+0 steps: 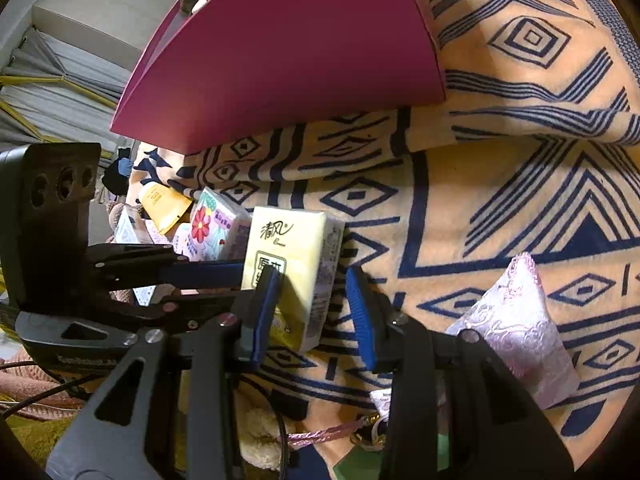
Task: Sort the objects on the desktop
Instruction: 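Close the right gripper on the cream tissue pack and lift it, then carry the cream tissue pack over the pink box with the right gripper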
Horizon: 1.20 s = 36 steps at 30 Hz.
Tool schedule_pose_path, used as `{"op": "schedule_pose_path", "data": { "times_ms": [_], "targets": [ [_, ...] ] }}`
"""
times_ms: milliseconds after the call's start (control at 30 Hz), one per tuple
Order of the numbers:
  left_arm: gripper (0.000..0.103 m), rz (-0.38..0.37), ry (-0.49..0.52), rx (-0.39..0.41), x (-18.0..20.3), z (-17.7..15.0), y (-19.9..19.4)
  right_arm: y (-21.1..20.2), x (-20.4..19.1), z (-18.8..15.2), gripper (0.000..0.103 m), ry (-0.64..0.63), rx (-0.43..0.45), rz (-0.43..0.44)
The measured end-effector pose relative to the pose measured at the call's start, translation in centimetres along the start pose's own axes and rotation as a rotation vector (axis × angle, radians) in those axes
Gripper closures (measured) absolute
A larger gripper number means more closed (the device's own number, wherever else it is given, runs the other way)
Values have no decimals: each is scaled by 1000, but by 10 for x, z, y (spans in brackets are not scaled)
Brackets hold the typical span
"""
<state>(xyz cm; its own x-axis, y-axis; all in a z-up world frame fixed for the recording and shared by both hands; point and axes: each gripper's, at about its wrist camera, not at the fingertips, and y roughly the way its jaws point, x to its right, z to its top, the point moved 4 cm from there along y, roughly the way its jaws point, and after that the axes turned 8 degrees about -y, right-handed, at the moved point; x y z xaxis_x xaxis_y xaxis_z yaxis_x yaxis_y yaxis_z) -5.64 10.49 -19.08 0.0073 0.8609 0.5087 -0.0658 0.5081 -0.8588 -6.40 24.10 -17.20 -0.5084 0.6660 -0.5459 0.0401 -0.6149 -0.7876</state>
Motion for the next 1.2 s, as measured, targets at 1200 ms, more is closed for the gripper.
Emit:
{"op": "schedule_pose_path", "data": {
  "times_ms": [1200],
  "targets": [
    [77, -68, 101, 201, 29, 26, -94, -88, -48, 35, 71, -169, 174, -22]
  ]
}}
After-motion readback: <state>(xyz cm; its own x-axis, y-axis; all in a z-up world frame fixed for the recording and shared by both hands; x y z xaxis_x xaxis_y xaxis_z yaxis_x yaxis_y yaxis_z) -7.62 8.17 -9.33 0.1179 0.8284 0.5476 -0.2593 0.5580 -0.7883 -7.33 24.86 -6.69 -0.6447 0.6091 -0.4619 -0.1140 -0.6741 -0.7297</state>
